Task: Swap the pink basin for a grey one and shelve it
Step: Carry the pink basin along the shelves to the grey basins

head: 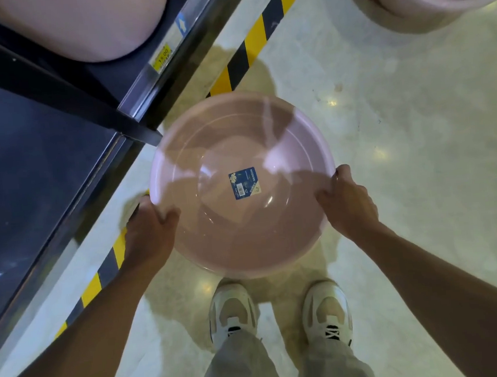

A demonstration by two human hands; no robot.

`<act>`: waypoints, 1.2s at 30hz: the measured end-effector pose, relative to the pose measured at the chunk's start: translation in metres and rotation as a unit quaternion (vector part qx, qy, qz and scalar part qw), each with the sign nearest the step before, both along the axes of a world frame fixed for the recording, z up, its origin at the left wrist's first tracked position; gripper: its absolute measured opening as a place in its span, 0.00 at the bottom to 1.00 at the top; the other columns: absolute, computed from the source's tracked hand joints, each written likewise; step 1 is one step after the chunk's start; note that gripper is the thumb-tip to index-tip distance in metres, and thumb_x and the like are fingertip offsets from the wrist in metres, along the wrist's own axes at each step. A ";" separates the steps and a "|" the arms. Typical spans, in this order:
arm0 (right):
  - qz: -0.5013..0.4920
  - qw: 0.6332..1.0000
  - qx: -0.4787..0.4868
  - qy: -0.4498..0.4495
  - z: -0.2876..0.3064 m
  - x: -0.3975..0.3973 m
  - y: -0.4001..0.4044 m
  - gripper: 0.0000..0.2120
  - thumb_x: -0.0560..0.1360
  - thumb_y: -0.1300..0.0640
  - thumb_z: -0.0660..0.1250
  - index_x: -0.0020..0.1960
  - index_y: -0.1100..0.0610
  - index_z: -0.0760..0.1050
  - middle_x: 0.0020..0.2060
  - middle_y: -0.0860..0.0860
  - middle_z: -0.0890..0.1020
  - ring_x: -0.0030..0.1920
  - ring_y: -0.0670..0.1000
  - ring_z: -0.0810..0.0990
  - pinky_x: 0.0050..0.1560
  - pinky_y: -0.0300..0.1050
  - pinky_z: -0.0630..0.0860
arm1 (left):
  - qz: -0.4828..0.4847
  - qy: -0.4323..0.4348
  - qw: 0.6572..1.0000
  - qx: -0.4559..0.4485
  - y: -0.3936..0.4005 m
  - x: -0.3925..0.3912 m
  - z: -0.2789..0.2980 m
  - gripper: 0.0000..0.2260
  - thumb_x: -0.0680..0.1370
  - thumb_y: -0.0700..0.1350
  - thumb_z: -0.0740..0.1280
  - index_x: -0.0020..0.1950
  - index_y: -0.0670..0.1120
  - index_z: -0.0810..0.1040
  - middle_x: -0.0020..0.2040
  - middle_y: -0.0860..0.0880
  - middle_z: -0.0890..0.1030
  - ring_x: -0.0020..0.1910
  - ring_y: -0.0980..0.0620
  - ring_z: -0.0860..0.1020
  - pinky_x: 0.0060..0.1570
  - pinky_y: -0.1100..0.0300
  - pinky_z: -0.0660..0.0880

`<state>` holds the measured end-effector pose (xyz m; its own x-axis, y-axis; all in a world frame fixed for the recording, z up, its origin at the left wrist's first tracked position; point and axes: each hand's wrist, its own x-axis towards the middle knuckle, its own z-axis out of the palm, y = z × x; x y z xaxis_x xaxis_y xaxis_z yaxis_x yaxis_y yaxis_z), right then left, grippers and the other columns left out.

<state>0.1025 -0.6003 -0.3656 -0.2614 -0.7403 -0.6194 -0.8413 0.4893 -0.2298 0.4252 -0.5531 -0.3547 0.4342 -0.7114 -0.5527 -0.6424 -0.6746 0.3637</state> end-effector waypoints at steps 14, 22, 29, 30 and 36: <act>-0.037 0.997 0.058 -0.022 0.025 -0.018 -0.013 0.13 0.77 0.46 0.61 0.49 0.56 0.69 0.40 0.50 0.74 0.43 0.61 0.77 0.44 0.52 0.74 | -0.051 -0.024 0.998 0.017 -0.018 -0.005 0.012 0.20 0.78 0.53 0.70 0.59 0.38 0.76 0.55 0.36 0.82 0.54 0.33 0.80 0.51 0.44 0.78; -0.069 0.996 -0.051 -0.037 0.158 -0.060 -0.030 0.13 0.78 0.47 0.65 0.46 0.58 0.71 0.42 0.56 0.79 0.44 0.61 0.76 0.43 0.51 0.71 | -0.044 0.036 0.996 -0.065 -0.053 -0.043 0.126 0.19 0.76 0.58 0.67 0.53 0.43 0.72 0.43 0.44 0.79 0.40 0.44 0.75 0.39 0.54 0.70; -0.102 0.986 -0.128 -0.036 0.329 -0.109 -0.064 0.16 0.77 0.45 0.64 0.40 0.56 0.70 0.37 0.56 0.82 0.42 0.62 0.79 0.44 0.54 0.77 | -0.110 0.011 0.991 -0.078 -0.114 -0.079 0.292 0.13 0.78 0.57 0.67 0.49 0.47 0.73 0.44 0.45 0.82 0.44 0.40 0.81 0.42 0.50 0.77; -0.104 0.985 -0.134 -0.034 0.354 -0.116 -0.068 0.16 0.77 0.45 0.64 0.39 0.56 0.70 0.36 0.55 0.81 0.41 0.62 0.78 0.43 0.53 0.76 | -0.126 0.003 0.989 -0.077 -0.123 -0.085 0.320 0.15 0.78 0.56 0.66 0.51 0.45 0.75 0.46 0.43 0.83 0.47 0.39 0.82 0.45 0.48 0.78; -0.119 0.981 -0.153 -0.020 0.488 -0.164 -0.088 0.14 0.75 0.44 0.64 0.39 0.53 0.70 0.37 0.54 0.79 0.40 0.60 0.76 0.38 0.49 0.69 | -0.158 0.010 0.980 -0.119 -0.165 -0.140 0.477 0.18 0.79 0.53 0.69 0.53 0.38 0.76 0.46 0.41 0.82 0.50 0.39 0.80 0.44 0.51 0.75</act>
